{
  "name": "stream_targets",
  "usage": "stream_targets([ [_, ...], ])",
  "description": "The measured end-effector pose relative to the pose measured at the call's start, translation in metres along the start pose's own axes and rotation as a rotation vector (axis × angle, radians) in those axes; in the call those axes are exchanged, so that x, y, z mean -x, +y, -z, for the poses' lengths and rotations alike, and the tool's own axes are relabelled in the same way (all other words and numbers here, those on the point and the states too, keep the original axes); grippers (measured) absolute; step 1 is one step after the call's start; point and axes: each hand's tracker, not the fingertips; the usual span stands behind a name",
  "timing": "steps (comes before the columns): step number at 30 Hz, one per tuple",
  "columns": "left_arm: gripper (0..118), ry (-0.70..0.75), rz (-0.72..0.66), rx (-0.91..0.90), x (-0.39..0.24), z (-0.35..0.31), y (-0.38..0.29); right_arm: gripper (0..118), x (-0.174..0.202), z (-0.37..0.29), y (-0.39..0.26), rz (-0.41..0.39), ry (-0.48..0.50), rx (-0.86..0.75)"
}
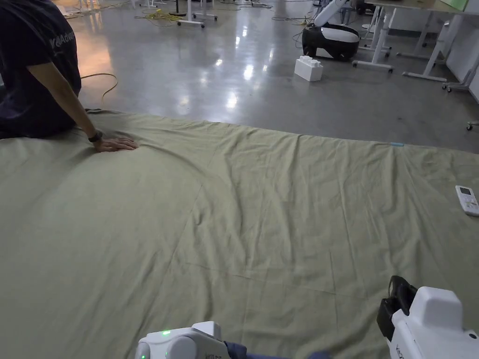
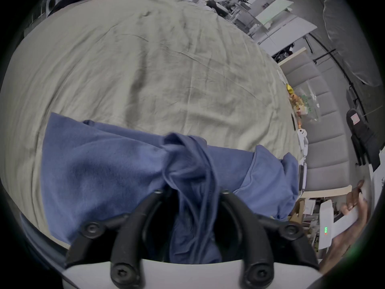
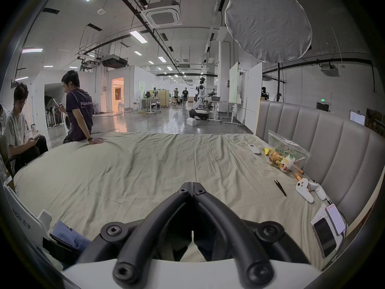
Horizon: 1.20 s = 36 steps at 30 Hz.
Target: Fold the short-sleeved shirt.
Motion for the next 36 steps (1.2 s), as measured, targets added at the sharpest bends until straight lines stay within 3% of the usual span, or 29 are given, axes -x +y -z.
stream_targets([
  [2,60,-0.017,0.009,-0.002,0.005,-0.002,0.001,0,-0.002,0.000,-0.001,-0.001,-0.004,0.004],
  [8,60,-0.108,-0.001,-0.096,0.002,-0.052,0.015,0,-0.006,-0.003,-0.001,-0.001,-0.009,0.007],
  [11,59,-0.090,0.028,-0.149,0.033,-0.067,0.011,0,-0.007,-0.004,-0.002,0.007,-0.009,0.008],
  [13,55,-0.020,0.048,-0.186,0.032,-0.075,0.005,0,-0.007,-0.004,-0.003,0.012,-0.008,0.010],
  [15,29,0.017,0.067,-0.139,0.031,-0.066,0.001,0,-0.006,-0.003,-0.005,0.016,-0.005,0.012],
  [16,21,0.026,0.074,-0.106,0.030,-0.056,-0.003,0,-0.006,-0.003,-0.006,0.018,-0.003,0.014],
  [21,19,0.077,0.177,0.016,0.018,-0.011,-0.029,0,-0.003,-0.003,-0.009,0.024,0.003,0.022],
  [26,18,-0.070,0.176,0.034,0.009,0.001,-0.042,0,-0.003,-0.006,-0.013,0.038,0.008,0.031],
  [27,18,-0.104,0.153,0.024,0.008,-0.001,-0.043,0,-0.003,-0.007,-0.016,0.078,0.019,0.075],
  [30,18,-0.205,0.125,-0.009,0.003,-0.005,-0.043,0,-0.005,-0.010,-0.017,0.049,0.007,0.045],
  [33,18,-0.147,0.196,-0.005,-0.012,0.005,-0.050,0,-0.007,-0.010,-0.018,0.050,0.005,0.049],
  [36,18,-0.123,0.176,0.006,-0.008,0.026,-0.048,0,-0.009,-0.010,-0.019,0.060,0.003,0.051],
])
